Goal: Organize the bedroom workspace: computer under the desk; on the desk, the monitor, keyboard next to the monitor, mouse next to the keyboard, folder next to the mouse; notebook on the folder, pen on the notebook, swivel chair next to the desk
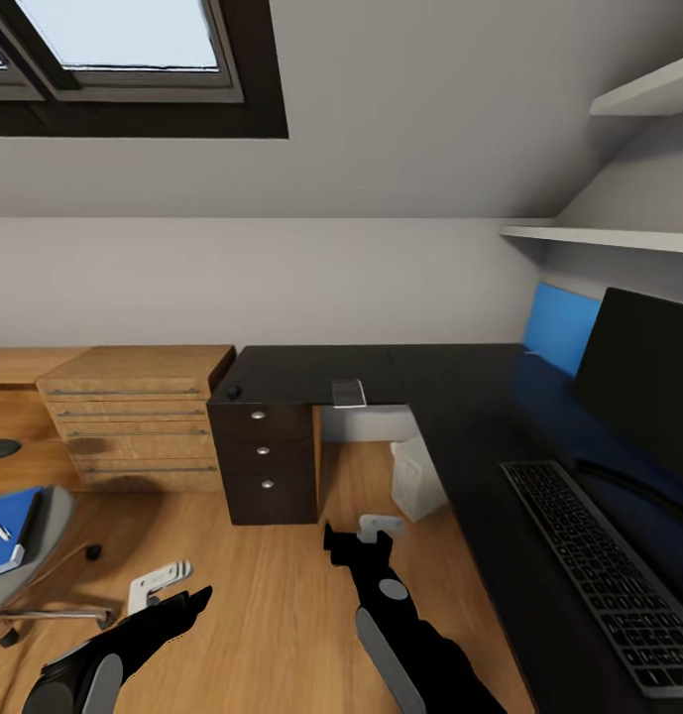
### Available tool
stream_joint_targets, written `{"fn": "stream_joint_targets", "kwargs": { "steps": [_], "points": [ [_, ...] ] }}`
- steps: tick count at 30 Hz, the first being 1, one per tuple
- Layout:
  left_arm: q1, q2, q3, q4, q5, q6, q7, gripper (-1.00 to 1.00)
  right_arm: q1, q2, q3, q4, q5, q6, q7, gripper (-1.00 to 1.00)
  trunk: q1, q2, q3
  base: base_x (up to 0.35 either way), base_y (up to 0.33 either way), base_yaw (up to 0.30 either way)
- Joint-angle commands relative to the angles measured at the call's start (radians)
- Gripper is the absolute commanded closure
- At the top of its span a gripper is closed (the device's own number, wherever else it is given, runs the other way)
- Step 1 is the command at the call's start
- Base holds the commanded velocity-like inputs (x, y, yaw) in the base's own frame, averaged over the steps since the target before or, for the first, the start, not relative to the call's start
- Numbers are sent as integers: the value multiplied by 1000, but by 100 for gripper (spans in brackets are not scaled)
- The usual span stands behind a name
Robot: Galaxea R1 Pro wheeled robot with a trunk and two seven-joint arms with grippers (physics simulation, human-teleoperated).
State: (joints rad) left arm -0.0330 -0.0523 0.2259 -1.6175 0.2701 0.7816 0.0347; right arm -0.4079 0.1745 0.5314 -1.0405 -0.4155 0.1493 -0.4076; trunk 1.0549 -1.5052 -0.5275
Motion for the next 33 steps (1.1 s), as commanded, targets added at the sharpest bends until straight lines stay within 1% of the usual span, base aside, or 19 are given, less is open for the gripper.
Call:
{"fn": "stream_joint_targets", "kwargs": {
  "steps": [1, 6, 10, 11, 17, 18, 19, 20, 26, 27, 31, 33],
  "points": [
    [-1, -1, 2, -1, 9, 5, 4, -100, -1, 0, 1, -5, -4, 4, -7, -100, 1, -1, -1, 318, 181, 0],
    [-1, 0, 2, -1, 9, 7, 4, -100, -2, 0, -1, -16, -7, 2, -8, -100, 1, -1, -1, 288, 182, 0],
    [-1, 0, 3, 0, 9, 8, 4, -100, -1, 0, -2, -31, -8, 1, -8, -100, 1, -1, -1, 94, 69, 0],
    [-1, 1, 4, 0, 9, 8, 2, -100, 0, 0, -2, -51, -8, 1, -8, -100, 1, -1, -1, 90, 74, 0],
    [-1, 2, 4, 0, 9, 8, 2, -100, 0, 0, -5, -53, -6, 0, -9, -100, 1, -1, -1, 209, 173, 0],
    [-1, 2, 3, 0, 9, 8, 2, -100, 0, -3, -5, -53, -6, 0, -8, -100, 1, -1, -1, 255, 192, 0],
    [-1, 1, 2, 0, 9, 8, 2, -100, 0, -17, -4, -54, -7, -2, -7, -100, 1, -1, -1, 279, 162, 0],
    [-1, 1, 2, 1, 9, 8, 2, -100, 0, -22, -3, -54, -7, -5, -7, -100, 1, -1, -1, 286, 153, 0],
    [-1, 0, 1, 4, 9, 7, 2, -100, 0, -37, -4, -52, -5, -22, -8, -100, 1, -1, -1, 298, 135, 0],
    [-1, 0, 1, 4, 9, 7, 2, -100, 0, -48, -4, -53, -5, -35, -8, -100, 1, -1, -1, 303, 127, 0],
    [-1, 0, 1, 4, 9, 6, 3, -100, 0, -58, -4, -58, -3, -76, -9, -100, 1, -1, -1, 303, 130, 0],
    [-1, -1, 0, 4, 9, 5, 3, -100, 0, -60, -4, -61, -3, -80, -9, -100, 1, -1, -1, 303, 134, 0]
  ]
}}
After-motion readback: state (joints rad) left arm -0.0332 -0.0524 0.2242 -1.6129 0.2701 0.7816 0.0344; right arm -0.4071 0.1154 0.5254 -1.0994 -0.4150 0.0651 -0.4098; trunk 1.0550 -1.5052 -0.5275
